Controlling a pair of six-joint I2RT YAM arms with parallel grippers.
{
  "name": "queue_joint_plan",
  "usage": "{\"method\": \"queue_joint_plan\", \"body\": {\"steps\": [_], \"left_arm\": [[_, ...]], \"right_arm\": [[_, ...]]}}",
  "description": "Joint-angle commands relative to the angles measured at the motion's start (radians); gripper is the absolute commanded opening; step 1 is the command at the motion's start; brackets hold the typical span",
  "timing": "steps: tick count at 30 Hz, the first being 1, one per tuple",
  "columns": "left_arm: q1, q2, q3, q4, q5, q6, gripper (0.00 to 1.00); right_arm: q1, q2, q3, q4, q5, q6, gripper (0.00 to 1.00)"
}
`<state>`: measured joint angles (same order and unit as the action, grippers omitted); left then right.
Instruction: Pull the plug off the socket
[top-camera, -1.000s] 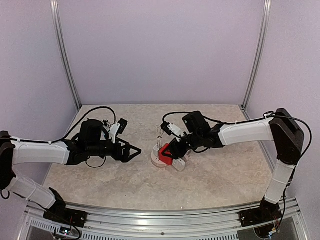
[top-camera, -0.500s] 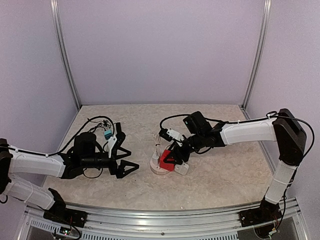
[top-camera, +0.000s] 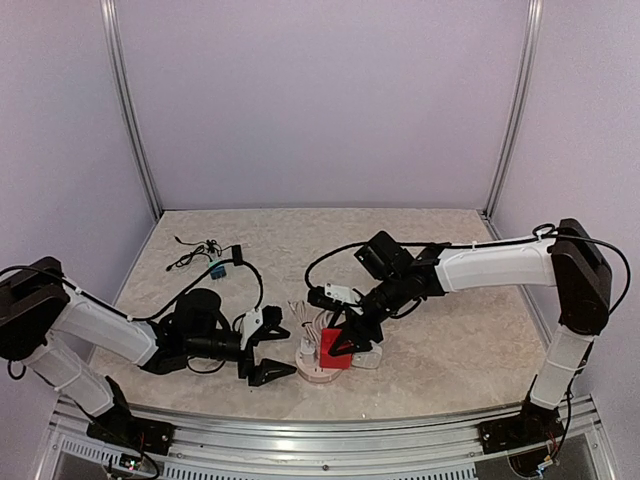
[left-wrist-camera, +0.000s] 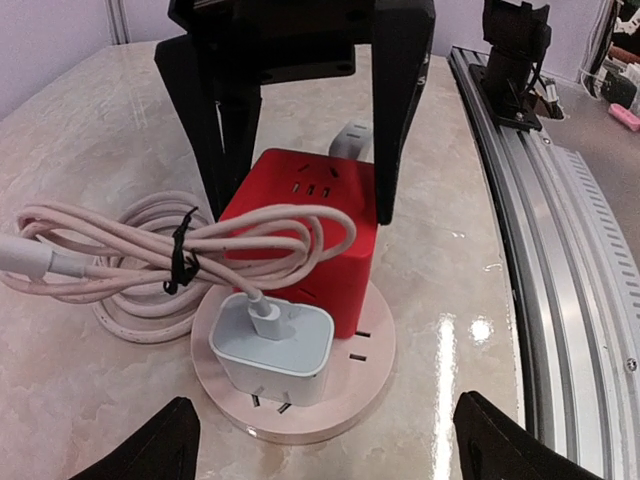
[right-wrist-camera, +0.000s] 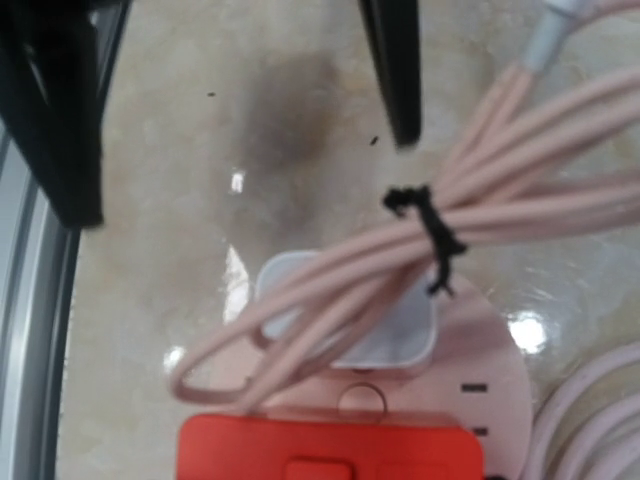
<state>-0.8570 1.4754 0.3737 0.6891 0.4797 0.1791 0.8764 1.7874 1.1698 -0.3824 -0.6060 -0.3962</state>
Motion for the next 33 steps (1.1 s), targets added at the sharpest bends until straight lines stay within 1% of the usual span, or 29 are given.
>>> {"method": "queue_joint_plan", "body": {"steps": [1, 8, 13, 16, 20, 23, 27, 30, 33], "left_arm": [[-0.025, 0.067, 0.036, 0.047, 0.018, 0.074, 0.84], [-0.028, 0.129, 0.062, 0.090, 0.020, 0.090, 0.77], [-0.028, 0.182, 0.094, 0.125, 0.014, 0.114, 0.76], [-0.027, 0.215, 0.128, 0.101, 0.030, 0.136, 0.73], [-0.026, 0.242, 0.145, 0.090, 0.057, 0.154, 0.65], [-0.025, 0.248, 0.143, 0.086, 0.072, 0.158, 0.54], [-0.030, 0.239, 0.147, 0.071, 0.073, 0.166, 0.42], [-0.049, 0.208, 0.163, 0.030, 0.064, 0.181, 0.36], [-0.063, 0.165, 0.177, 0.015, 0.060, 0.185, 0.32]], "right_arm": [[0.022, 0.026, -0.003, -0.122, -0.017, -0.024, 0.37], [0.037, 0.031, -0.008, -0.119, -0.010, -0.029, 0.37], [0.041, 0.039, -0.006, -0.121, -0.007, -0.031, 0.38], [0.043, 0.040, -0.006, -0.123, -0.006, -0.033, 0.36], [0.045, 0.042, -0.002, -0.132, 0.002, -0.035, 0.34], [0.045, 0.048, 0.000, -0.135, 0.007, -0.036, 0.32], [0.046, 0.067, 0.006, -0.143, 0.015, -0.036, 0.28], [0.049, 0.082, 0.013, -0.155, 0.027, -0.038, 0.25], [0.050, 0.094, 0.018, -0.162, 0.036, -0.038, 0.21]]}}
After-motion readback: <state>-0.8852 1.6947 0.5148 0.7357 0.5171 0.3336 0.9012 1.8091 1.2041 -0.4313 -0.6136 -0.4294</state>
